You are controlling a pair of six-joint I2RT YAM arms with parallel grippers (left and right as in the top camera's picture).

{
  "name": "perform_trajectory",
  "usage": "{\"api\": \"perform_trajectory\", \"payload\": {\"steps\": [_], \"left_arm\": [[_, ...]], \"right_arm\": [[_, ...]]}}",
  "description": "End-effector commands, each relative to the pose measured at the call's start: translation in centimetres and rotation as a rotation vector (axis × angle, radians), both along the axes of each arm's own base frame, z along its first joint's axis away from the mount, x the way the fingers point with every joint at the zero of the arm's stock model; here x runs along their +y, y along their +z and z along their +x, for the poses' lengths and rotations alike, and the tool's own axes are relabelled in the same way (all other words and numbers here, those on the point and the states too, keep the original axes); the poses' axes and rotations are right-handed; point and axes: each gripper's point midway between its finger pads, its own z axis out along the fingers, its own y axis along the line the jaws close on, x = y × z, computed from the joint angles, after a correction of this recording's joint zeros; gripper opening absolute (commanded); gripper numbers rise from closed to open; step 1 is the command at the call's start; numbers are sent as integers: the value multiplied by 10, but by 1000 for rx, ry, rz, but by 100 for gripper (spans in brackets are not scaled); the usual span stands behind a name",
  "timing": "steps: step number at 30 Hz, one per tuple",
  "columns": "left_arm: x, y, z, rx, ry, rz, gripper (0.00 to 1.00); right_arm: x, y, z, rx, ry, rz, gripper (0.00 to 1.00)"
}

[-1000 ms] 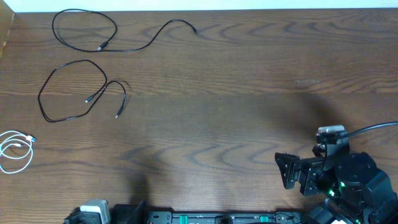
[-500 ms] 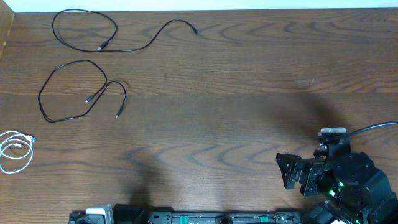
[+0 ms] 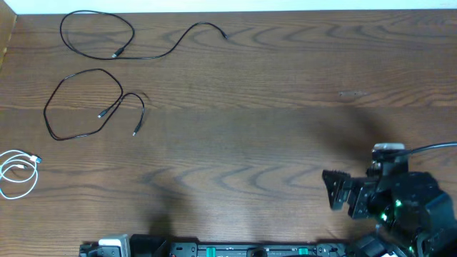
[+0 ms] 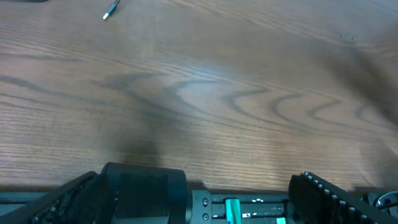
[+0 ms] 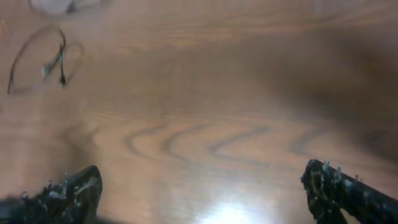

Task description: Untangle cables

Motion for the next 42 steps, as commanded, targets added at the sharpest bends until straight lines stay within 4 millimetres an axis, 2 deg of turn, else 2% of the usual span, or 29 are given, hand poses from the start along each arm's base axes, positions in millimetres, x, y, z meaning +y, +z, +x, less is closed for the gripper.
{"api": "perform_trajectory", "payload": {"steps": [1, 7, 10, 19, 25, 34, 42], "left_arm": [[1, -1, -1, 2, 3, 3, 98], [1, -1, -1, 1, 3, 3, 98], [1, -1, -1, 2, 3, 3, 98], [1, -1, -1, 2, 3, 3, 98], [1, -1, -1, 2, 3, 3, 98], [1, -1, -1, 2, 3, 3, 98], [1, -1, -1, 2, 3, 3, 98]], "right_arm": [[7, -5, 6, -105, 132, -6, 99], [11, -20, 24, -331, 225, 27, 99], [6, -32, 31, -414, 198, 24, 99], [-19, -49, 48, -618, 59, -47, 99], [-25, -50, 60, -755, 25, -59, 99], [-33, -53, 75, -881, -32, -77, 99], [-48, -67, 81, -863, -115, -111, 99]]}}
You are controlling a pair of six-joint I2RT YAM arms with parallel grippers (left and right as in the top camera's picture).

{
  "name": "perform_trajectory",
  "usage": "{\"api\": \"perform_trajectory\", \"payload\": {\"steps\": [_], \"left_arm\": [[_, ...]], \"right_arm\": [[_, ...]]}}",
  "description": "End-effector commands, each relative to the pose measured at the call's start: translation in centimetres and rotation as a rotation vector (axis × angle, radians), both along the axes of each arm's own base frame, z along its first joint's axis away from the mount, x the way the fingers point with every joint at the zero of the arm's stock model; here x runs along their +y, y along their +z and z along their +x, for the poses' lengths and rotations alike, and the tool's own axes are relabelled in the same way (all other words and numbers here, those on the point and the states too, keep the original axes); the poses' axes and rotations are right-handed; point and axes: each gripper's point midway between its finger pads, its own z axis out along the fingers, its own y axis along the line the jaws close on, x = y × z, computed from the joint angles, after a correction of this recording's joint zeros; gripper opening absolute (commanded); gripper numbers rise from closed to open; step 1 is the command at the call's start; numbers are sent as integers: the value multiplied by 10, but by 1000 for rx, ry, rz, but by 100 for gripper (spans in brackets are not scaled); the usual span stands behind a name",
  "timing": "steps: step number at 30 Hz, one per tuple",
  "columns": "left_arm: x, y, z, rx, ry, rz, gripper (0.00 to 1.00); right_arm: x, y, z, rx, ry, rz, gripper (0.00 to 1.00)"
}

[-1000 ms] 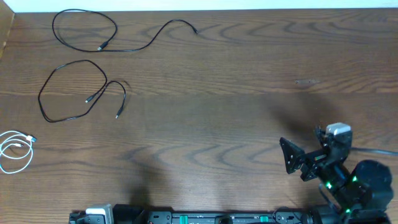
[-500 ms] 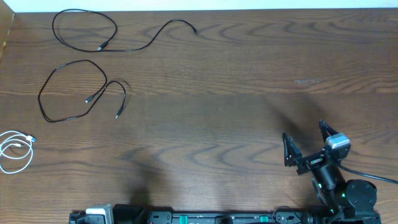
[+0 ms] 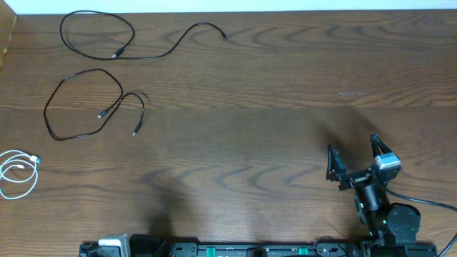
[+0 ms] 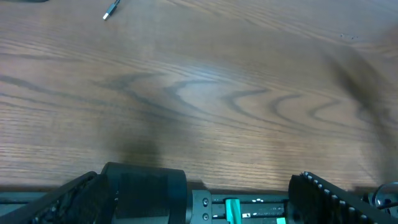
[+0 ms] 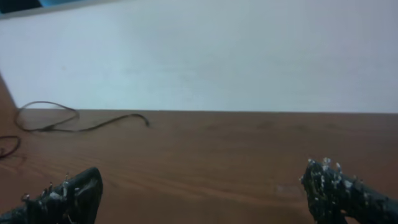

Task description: Untangle cables

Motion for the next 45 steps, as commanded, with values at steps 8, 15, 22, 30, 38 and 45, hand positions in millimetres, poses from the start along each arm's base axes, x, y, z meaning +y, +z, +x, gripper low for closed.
{"api": "perform_trajectory", "payload": {"steps": [8, 15, 22, 30, 38, 45], "left_arm": [[1, -1, -1, 2, 3, 3, 98], [1, -1, -1, 2, 3, 3, 98], [1, -1, 0, 1, 3, 3, 98], [1, -1, -1, 2, 3, 3, 98], [1, -1, -1, 2, 3, 3, 98], [1, -1, -1, 2, 3, 3, 98]], "right_arm": [[-13, -24, 3, 79, -75, -56, 99], [-17, -34, 3, 120, -92, -58, 99], [-21, -35, 4, 116, -114, -113, 99], [-20, -36, 4, 116, -120, -141, 99], [-23, -37, 4, 120, -136, -137, 99], [-27, -37, 4, 128, -157, -111, 99]]}}
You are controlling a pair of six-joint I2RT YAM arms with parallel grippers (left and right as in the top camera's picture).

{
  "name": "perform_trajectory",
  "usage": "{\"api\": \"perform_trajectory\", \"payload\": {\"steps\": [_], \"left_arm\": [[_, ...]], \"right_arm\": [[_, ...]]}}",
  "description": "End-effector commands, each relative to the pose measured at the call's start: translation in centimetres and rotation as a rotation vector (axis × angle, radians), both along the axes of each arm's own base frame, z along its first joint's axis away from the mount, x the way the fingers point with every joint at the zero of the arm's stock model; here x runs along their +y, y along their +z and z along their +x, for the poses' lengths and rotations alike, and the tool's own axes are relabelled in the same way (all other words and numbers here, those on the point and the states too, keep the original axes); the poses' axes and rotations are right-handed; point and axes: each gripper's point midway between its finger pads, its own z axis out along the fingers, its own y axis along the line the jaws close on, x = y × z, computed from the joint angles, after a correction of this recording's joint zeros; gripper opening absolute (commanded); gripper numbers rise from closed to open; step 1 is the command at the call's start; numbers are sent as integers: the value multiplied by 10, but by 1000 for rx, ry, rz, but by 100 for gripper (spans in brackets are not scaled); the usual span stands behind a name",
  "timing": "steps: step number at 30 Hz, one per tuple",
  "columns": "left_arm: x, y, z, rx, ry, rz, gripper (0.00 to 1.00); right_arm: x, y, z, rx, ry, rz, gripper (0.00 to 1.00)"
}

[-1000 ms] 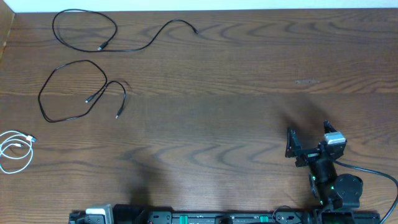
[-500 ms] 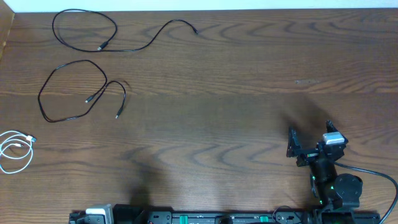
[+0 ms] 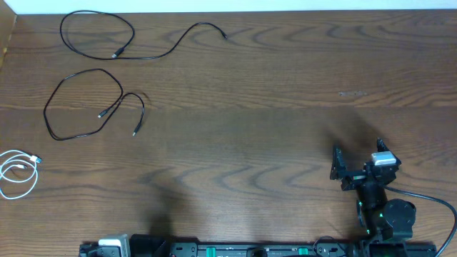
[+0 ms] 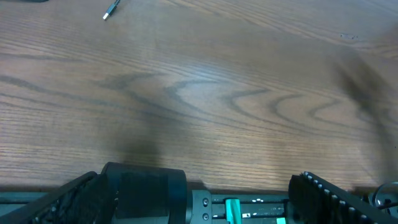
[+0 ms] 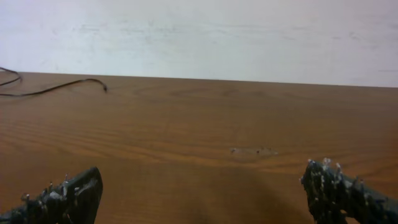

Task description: Untangle cables

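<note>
Three cables lie apart at the table's left. A long black cable (image 3: 96, 32) loops at the far left, and its tail (image 5: 62, 87) shows in the right wrist view. A second black cable (image 3: 82, 107) loops below it; one of its plugs (image 4: 111, 10) shows in the left wrist view. A coiled white cable (image 3: 18, 171) lies at the left edge. My right gripper (image 3: 359, 160) stands open near the front right, holding nothing, far from all cables. My left gripper (image 4: 199, 199) is open low over the front edge, also holding nothing.
Brown wooden table (image 3: 271, 100) with a white wall behind its far edge (image 5: 205, 31). A black rail with green parts (image 4: 249, 208) runs along the front edge. A small pale scuff (image 3: 351, 93) marks the wood at right.
My right gripper has shifted a little toward the front edge, and its view has turned slightly, so the black cable's tail now sits at the left border. The left arm and the cables are unchanged.
First my right arm was hunched at the front right, its open gripper pointing left and down at the table. Then it stood by the front edge with the gripper facing the far wall, where it remains. The cables and left gripper never moved.
</note>
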Motion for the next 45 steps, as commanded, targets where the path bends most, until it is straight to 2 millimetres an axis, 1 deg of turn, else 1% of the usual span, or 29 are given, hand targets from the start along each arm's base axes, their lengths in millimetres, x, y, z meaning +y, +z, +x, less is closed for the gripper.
{"api": "perform_trajectory", "payload": {"steps": [1, 7, 9, 19, 23, 45], "left_arm": [[1, -1, -1, 1, 3, 3, 98], [1, -1, -1, 1, 3, 3, 98], [1, -1, 0, 1, 3, 3, 98], [1, -1, -1, 2, 3, 3, 98], [1, -1, 0, 1, 3, 3, 98], [1, -1, -1, 2, 3, 3, 98]], "right_arm": [[-6, -2, 0, 8, -33, 18, 99], [-11, -2, 0, 8, -54, 17, 99], [-10, -2, 0, 5, -51, -5, 99], [-10, -1, 0, 2, -46, -4, 99], [-5, 0, 0, -3, -18, -2, 99], [-5, 0, 0, -3, -18, -2, 99]]}}
